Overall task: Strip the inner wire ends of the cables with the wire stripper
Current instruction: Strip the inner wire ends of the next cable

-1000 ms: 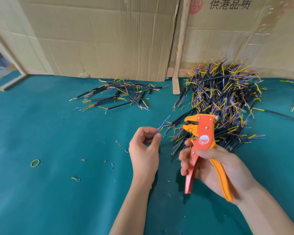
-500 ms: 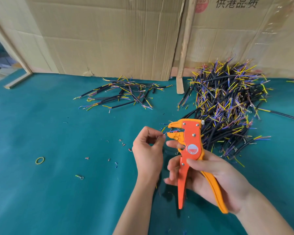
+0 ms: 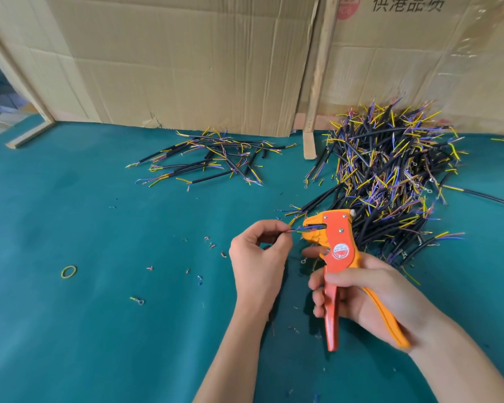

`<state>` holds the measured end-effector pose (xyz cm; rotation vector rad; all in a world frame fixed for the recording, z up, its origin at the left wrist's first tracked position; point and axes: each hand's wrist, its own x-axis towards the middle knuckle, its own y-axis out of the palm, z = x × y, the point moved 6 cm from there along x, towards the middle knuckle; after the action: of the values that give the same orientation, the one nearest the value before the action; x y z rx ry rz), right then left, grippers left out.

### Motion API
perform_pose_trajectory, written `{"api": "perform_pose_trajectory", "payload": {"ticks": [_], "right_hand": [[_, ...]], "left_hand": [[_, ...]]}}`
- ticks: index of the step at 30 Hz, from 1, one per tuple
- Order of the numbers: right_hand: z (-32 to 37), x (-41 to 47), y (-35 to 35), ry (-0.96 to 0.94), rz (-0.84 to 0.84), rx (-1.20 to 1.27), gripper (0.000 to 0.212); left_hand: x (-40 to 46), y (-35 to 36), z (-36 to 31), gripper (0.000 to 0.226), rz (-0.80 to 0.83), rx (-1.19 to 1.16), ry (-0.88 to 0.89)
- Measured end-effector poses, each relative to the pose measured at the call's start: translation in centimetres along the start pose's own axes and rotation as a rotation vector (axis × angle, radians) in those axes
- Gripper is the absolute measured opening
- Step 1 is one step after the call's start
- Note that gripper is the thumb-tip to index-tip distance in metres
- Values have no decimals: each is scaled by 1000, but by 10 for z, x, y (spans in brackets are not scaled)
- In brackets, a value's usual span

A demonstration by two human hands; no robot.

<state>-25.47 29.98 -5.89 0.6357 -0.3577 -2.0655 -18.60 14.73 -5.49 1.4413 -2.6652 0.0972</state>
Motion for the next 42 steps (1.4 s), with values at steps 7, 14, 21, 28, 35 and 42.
{"api": "perform_pose_trajectory", "payload": {"ticks": [7,14,21,28,35,42], "right_hand": [[4,0,-6,-63,-84,-24,54],[13,-8,11,-74,196,49,63],[-6,-2,16,10,151,105,70],[-1,-2,11,-21,108,112,62],[-8,6,9,89,-13,104,73],[-6,0,7,60,82,69,58]], "left_hand": [[-3,-2,-3,21,-67,101,26],[-1,-4,1,24,-109,158,22],[-3,-7,-3,19,-137,152,62],[-1,-4,0,17,-104,175,36],[-5,2,-7,25,-47,135,120],[-4,3,-6,31,-28,139,138]]}}
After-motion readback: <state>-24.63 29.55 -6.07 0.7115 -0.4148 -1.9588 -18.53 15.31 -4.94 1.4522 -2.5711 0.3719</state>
